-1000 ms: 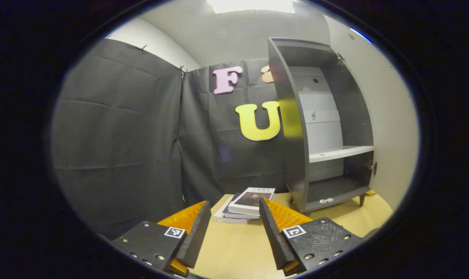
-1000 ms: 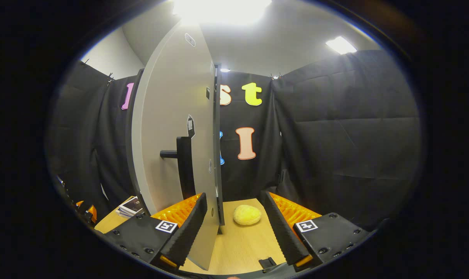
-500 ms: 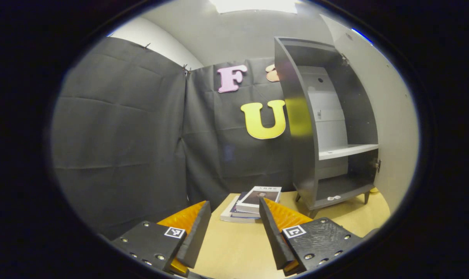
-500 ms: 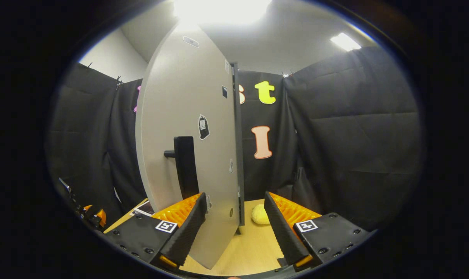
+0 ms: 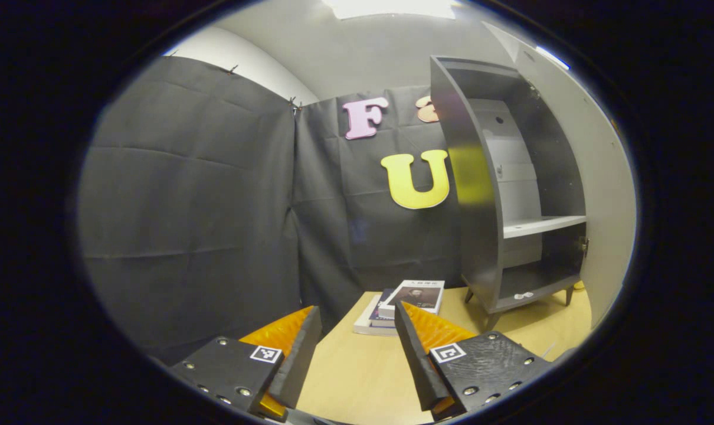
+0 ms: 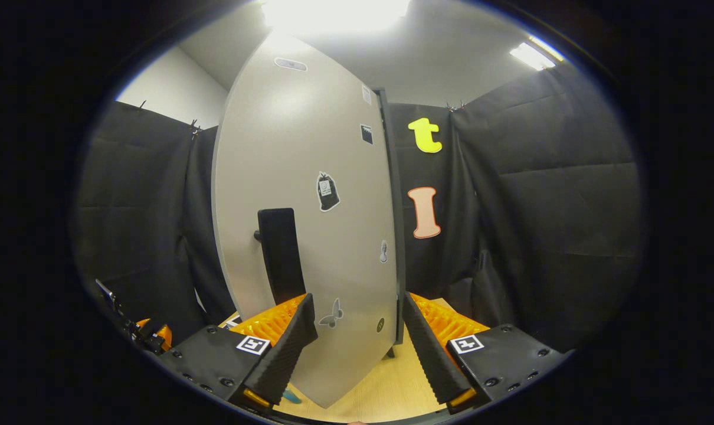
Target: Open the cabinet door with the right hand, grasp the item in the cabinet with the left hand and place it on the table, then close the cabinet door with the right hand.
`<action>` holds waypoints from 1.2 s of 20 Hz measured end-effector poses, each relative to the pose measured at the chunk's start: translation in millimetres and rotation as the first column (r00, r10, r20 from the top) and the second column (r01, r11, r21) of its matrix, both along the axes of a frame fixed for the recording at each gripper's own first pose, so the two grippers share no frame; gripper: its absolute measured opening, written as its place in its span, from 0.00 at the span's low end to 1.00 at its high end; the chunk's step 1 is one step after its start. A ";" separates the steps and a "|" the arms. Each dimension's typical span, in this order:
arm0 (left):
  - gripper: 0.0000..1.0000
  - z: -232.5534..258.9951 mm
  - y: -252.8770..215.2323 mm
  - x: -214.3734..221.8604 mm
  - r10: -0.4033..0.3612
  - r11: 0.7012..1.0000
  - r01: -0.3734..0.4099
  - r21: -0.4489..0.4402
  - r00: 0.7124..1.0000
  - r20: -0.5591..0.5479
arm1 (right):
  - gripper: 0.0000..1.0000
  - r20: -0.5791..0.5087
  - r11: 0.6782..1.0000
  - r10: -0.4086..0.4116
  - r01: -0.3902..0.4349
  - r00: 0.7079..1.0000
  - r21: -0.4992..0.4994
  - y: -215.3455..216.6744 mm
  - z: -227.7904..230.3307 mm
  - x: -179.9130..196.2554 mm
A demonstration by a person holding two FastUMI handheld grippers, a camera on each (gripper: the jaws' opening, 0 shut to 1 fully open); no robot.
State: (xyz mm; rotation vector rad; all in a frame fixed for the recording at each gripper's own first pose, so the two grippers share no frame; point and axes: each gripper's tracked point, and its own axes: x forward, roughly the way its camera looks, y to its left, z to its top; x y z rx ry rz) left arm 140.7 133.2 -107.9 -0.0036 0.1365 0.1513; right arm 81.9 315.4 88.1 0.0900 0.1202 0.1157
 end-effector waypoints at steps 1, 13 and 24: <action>0.75 -0.4 2.2 -1.7 0.004 1.000 -0.004 0.003 1.000 -0.003 | 0.92 -0.001 1.000 0.009 -0.009 1.000 -0.003 4.6 -1.2 3.8; 0.75 13.7 1.3 -22.0 -0.035 0.999 0.036 0.006 0.999 -0.027 | 0.92 -0.050 0.989 0.140 -0.137 0.989 0.053 64.7 -35.6 54.3; 0.75 57.4 -53.9 -13.0 -0.085 0.995 0.085 -0.045 0.996 0.005 | 0.98 0.008 0.983 0.181 -0.181 0.983 0.003 32.4 -26.0 47.4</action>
